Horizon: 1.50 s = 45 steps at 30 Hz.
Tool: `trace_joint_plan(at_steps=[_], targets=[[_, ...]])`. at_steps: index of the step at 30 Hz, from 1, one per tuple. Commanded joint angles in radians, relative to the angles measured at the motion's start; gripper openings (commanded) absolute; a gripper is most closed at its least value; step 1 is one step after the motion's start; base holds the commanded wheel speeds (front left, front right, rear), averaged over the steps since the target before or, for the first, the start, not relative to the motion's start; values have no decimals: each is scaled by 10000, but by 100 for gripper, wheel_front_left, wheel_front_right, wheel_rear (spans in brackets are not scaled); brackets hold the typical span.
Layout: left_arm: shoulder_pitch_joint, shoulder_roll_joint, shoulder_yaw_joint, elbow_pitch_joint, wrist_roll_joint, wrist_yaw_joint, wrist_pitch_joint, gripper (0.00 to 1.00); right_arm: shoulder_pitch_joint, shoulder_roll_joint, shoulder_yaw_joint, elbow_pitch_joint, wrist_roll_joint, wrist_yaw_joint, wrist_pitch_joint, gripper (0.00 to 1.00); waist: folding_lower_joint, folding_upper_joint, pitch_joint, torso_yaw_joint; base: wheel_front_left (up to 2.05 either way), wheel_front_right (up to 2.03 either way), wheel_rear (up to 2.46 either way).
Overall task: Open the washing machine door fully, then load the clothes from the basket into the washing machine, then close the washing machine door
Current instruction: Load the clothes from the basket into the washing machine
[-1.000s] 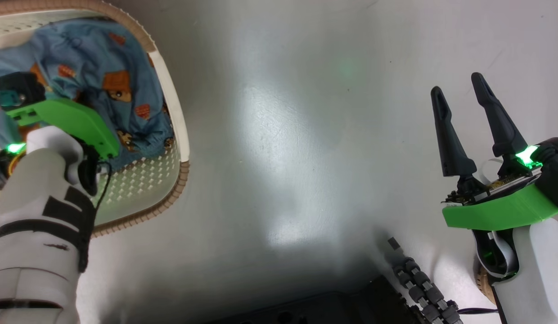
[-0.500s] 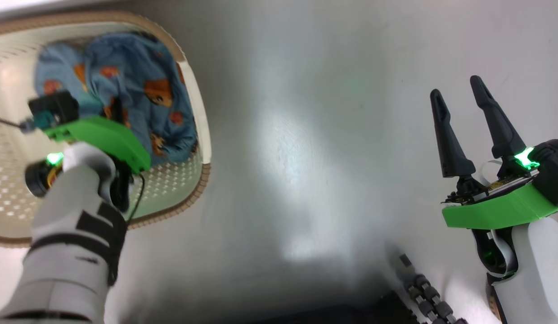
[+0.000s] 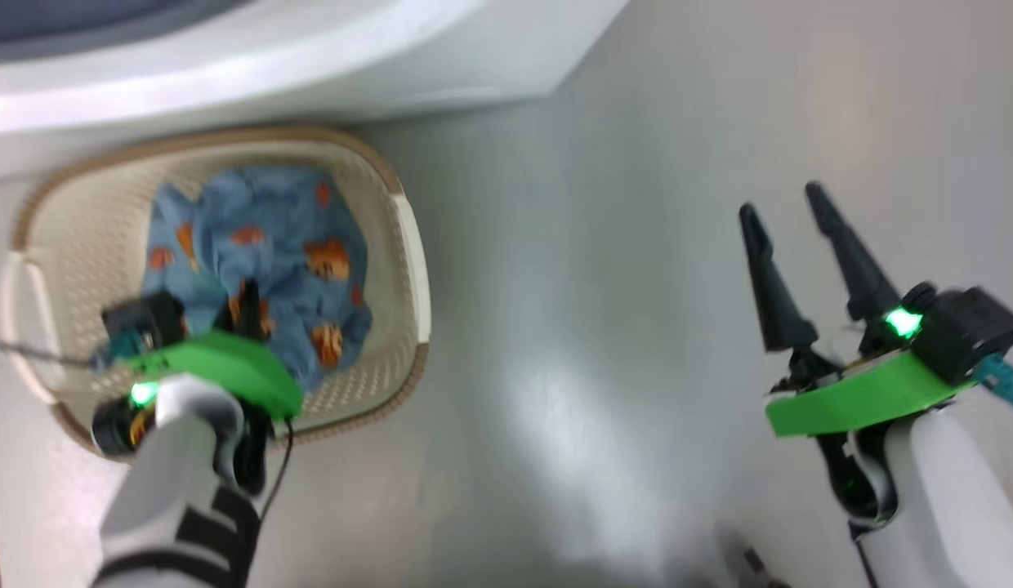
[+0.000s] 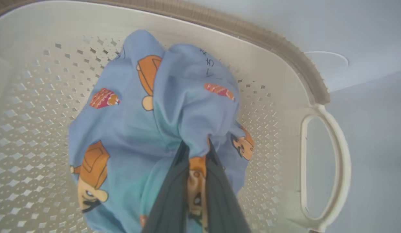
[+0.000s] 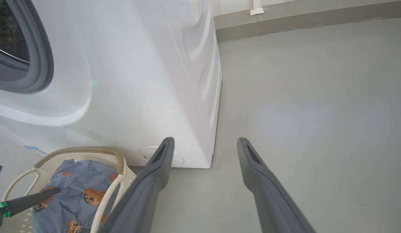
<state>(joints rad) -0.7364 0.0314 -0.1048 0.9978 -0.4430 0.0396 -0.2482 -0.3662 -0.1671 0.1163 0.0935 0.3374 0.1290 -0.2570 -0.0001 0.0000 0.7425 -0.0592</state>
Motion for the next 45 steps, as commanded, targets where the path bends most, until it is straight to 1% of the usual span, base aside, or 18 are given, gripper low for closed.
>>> trace_joint_plan(at_steps=[1,8,9,14,17,26,28,35,43,45], targets=[[728,230,293,-311,122,67,-134,0,553,113,208,-84,6,17,-48,100,1,0,-1501,346,0,0,0],[2393,195,562,-1443,271,136,-134,0,1217,324,-47,369,-172,17,-48,100,1,0,-3011,423,0,0,0],[2393,195,562,-1443,271,136,-134,0,1217,324,-47,369,-172,17,-48,100,1,0,-3011,423,0,0,0],[3561,192,685,-2605,369,384,-135,0,1636,456,-334,617,-481,17,-48,100,1,0,-3903,330,0,0,0],[4260,191,735,-3294,364,418,-135,0,1872,569,-494,763,-597,17,-48,100,1,0,-4424,296,0,0,0],[6033,190,551,-4973,37,852,-135,0,2710,762,-554,1037,-725,17,-48,100,1,0,-5886,349,0,0,0],[6369,190,503,-5332,1,955,-135,0,2885,794,-557,1075,-733,17,-48,100,1,0,-6160,371,0,0,0],[7280,190,540,-6349,71,1064,-135,0,3545,875,-645,1139,-728,17,-48,100,1,0,-7002,589,0,0,0],[8068,189,574,-7426,299,1120,-135,0,3896,922,-739,1129,-726,17,-48,100,1,0,-7592,693,0,0,0],[8296,189,635,-7811,250,1049,-135,0,3996,941,-749,1117,-728,17,-48,100,1,0,-7742,717,0,0,0]])
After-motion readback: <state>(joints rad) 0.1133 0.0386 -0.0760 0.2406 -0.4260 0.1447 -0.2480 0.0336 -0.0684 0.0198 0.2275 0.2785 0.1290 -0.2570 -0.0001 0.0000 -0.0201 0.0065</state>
